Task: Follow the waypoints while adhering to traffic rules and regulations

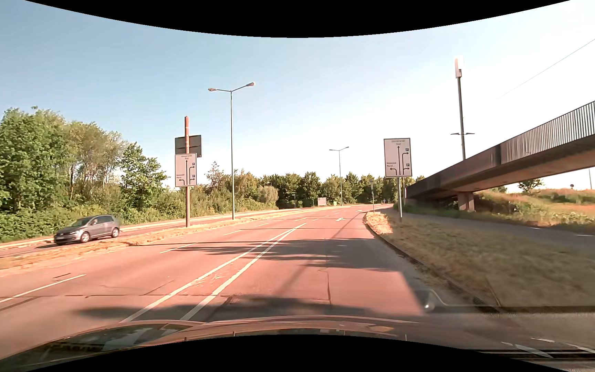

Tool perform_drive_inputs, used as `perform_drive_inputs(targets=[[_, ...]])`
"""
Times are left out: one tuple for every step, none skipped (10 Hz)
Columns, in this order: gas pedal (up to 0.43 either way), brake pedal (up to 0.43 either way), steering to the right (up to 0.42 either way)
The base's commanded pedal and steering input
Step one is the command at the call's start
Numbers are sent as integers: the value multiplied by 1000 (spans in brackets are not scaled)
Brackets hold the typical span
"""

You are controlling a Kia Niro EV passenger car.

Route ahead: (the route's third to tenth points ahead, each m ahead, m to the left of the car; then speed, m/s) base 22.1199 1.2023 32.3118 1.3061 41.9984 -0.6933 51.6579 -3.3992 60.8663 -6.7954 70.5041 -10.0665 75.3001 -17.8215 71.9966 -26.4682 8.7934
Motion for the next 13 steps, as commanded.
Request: perform_drive_inputs(targets=[[331, 12, 29], [331, 12, 29], [331, 12, 29], [331, 12, 28], [331, 12, 26], [331, 12, 22], [331, 12, 20], [319, 12, 20], [319, 12, 20], [319, 6, 20], [311, 12, 20], [287, 12, 20], [268, 12, 21]])
